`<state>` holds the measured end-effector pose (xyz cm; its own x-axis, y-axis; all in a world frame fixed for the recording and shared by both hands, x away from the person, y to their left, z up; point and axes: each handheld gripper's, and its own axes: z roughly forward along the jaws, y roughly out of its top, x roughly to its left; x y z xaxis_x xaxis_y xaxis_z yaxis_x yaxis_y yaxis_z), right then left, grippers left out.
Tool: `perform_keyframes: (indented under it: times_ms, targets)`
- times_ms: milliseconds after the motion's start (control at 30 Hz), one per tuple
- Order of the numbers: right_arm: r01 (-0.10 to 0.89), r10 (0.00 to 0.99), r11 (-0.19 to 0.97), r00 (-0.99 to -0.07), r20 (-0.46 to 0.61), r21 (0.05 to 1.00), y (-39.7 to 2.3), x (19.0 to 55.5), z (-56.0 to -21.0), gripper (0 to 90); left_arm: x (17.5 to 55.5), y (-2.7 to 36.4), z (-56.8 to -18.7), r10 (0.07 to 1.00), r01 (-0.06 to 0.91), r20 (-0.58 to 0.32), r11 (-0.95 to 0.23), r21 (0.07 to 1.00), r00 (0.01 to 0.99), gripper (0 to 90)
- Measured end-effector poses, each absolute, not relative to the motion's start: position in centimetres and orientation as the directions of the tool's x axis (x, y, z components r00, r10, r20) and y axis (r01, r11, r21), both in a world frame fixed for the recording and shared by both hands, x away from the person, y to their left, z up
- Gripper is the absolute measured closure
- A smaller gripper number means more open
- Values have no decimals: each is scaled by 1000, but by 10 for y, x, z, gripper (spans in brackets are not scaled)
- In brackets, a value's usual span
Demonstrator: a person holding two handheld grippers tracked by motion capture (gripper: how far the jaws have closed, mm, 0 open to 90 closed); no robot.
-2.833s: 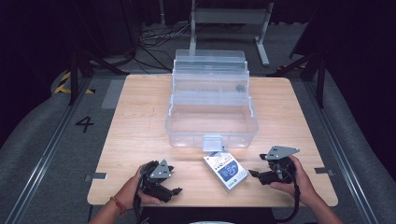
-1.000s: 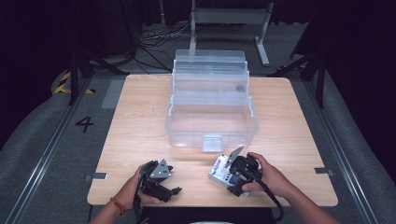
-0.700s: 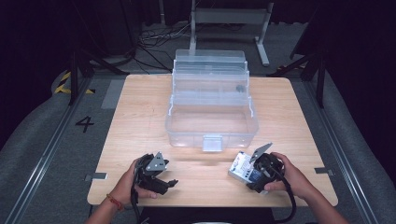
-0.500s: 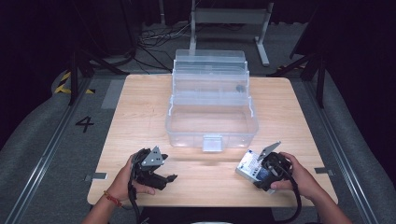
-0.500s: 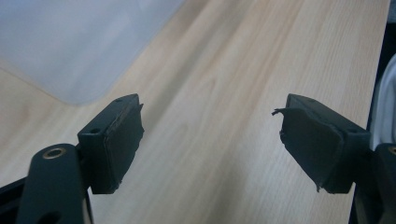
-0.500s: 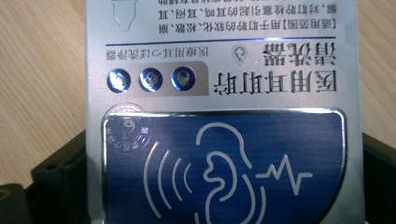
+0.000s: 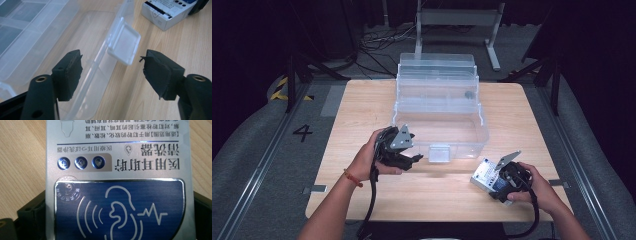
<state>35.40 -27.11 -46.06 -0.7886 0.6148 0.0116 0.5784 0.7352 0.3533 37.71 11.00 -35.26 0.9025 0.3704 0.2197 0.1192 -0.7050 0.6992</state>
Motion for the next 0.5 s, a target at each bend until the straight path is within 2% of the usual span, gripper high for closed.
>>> perform_keyframes:
  times_ms: [67, 133, 267, 400, 467, 500]
  targets:
    - [577, 614, 736, -789, 10, 355, -271, 354, -461, 30, 381, 107, -352, 369, 123, 218, -710, 694, 903, 322]
    - [577, 617, 732, -787, 7, 362, -271, 354, -461, 28, 392, 101, -353, 352, 135, 197, -728, 672, 915, 376]
    - [574, 618, 731, -786, -1, 369, -271, 354, -462, 27, 405, 90, -361, 312, 142, 170, -767, 626, 935, 417]
    - [574, 622, 723, -783, -2, 385, -273, 355, -463, 26, 419, 76, -374, 292, 160, 187, -843, 513, 938, 422]
    - [576, 624, 720, -782, 2, 388, -273, 355, -463, 26, 425, 73, -378, 287, 166, 193, -864, 476, 938, 416]
    - [575, 625, 719, -781, 1, 390, -273, 355, -463, 26, 425, 73, -378, 287, 166, 193, -864, 476, 938, 441]
